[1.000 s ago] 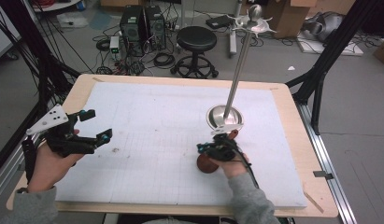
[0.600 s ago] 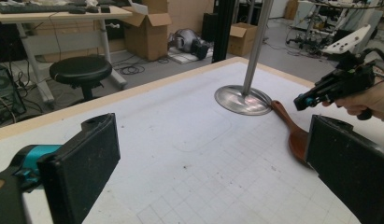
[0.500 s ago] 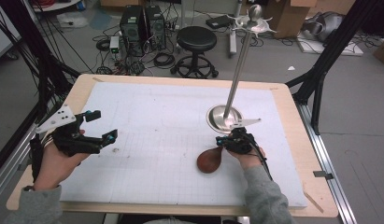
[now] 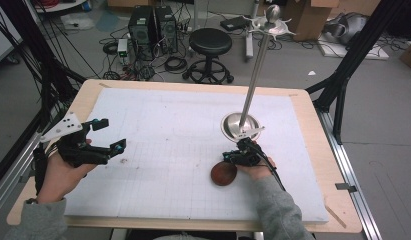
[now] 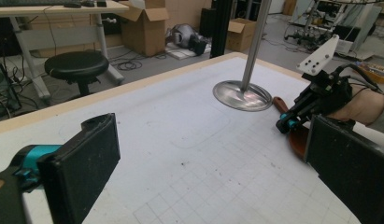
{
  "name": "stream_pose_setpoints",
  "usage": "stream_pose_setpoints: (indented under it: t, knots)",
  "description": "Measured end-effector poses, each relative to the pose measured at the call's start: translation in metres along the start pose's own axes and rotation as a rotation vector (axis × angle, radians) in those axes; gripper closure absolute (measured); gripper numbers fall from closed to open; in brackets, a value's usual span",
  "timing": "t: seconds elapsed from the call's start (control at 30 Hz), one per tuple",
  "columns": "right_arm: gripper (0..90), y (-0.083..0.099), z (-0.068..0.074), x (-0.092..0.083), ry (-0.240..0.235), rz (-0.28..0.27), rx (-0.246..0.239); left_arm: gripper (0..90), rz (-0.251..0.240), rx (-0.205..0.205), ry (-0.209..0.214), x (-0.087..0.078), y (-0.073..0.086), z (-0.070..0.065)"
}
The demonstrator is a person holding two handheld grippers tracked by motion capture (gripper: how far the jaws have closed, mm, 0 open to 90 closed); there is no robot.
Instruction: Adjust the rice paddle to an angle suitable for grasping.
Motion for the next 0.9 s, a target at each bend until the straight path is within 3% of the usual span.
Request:
stream_pose_setpoints:
  t: [0.4,0.73,0.8,0.83,0.9]
  knots:
    - [90.0,0.014,0.011,-0.009,0.001,0.024,-0.002,3.9,-0.002,0.004,-0.006,-0.005,-0.001,0.001]
    - [90.0,0.037,0.024,-0.024,-0.023,-0.008,0.002,3.9,-0.009,0.006,-0.009,-0.007,-0.003,0.0]
    - [90.0,0.035,0.024,-0.026,-0.021,-0.012,-0.02,3.9,-0.005,0.011,-0.007,-0.006,-0.003,-0.002]
    - [90.0,0.027,0.021,-0.037,-0.013,-0.083,-0.018,4.0,-0.006,0.009,-0.006,-0.005,-0.003,-0.003]
    - [90.0,0.024,0.018,-0.045,-0.003,-0.114,-0.011,3.9,-0.004,0.009,-0.004,-0.005,-0.002,-0.004]
Point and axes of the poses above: each handheld gripper's, and its own axes: x roughly forward along the jaws, y roughly out of its underside, z roughly to its left, the point moved 10 cm from there along x, roughly forward along the jaws, and after that the axes turned 5 degrees about x, right-handed, at the moved point
